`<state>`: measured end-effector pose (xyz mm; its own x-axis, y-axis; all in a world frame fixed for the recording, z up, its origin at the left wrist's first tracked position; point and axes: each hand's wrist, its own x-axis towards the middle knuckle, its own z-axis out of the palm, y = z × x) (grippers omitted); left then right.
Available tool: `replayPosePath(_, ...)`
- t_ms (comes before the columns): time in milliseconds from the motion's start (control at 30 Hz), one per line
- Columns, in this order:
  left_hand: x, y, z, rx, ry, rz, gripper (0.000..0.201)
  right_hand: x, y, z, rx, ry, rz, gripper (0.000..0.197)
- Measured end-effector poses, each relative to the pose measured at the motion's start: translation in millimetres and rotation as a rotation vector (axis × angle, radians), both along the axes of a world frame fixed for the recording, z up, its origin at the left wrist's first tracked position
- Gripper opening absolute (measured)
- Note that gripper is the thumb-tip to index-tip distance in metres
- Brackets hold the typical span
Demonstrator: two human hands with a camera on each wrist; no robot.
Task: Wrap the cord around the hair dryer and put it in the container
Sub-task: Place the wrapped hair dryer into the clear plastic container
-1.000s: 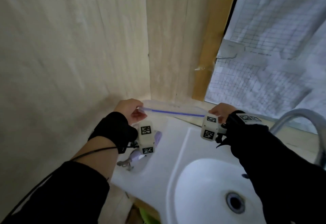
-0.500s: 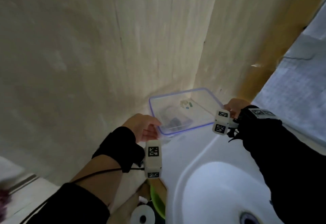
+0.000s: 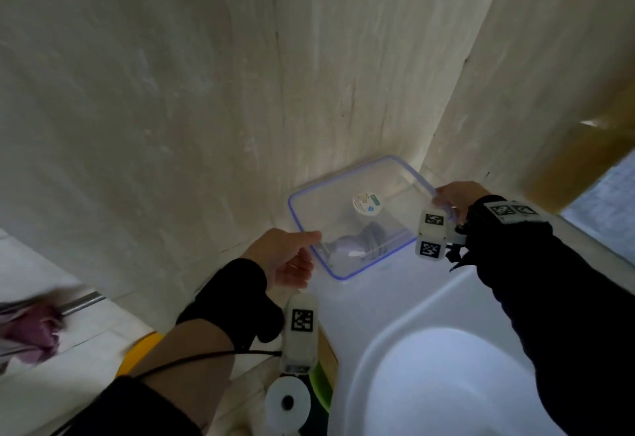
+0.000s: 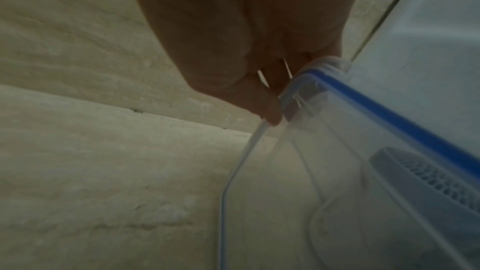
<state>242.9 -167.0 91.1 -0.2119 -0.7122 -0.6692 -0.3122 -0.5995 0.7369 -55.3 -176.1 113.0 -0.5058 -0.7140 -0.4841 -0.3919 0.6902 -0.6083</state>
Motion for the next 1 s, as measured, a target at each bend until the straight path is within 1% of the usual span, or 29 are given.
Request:
replayPosePath(233,-2.9,-5.7,-6.7,-0.016,0.117,0.071,0.024,3.3,-6.5,-6.8,-0.018,0.01,-0.012,0.044)
replayPosePath(300,-4.2,-6.7,-7.1,-0.016,0.129,0.07,0.023,3.9,-7.4,-10.0,-0.021,0.0,-0.015,0.045)
replayPosePath(467,-4.4,-6.4,-9.1,-0.014,0.108,0.026,0.026,1.8,-7.8,-15.7,-0.025,0.091,0.058,0.043)
replayPosePath(533,-5.8,-4.6,-10.8,-0.004,0.111,0.006,0.026,-1.0,-5.6,-17.2,-0.025,0.099,0.066,0.044)
replayPosePath(600,-8.2,-3.4,-11.9,0.001,0.133,0.017,0.025,-1.8,-4.7,-17.8,-0.026,0.087,0.068,0.044)
replayPosePath(700,-12.6,-4.0,-14.5,0.008,0.163,0.037,0.022,-0.1,-3.9,-17.3,-0.015,0.131,0.094,0.044)
replayPosePath(833,-12.8,-7.4,-17.8,0.024,0.157,0.024,0.022,3.0,-2.0,-23.8,-0.05,0.146,0.061,0.042)
replayPosePath(1000,-9.9,-11.8,-20.5,0.051,0.169,0.009,0.021,4.3,2.0,-31.7,-0.124,0.088,-0.017,0.041)
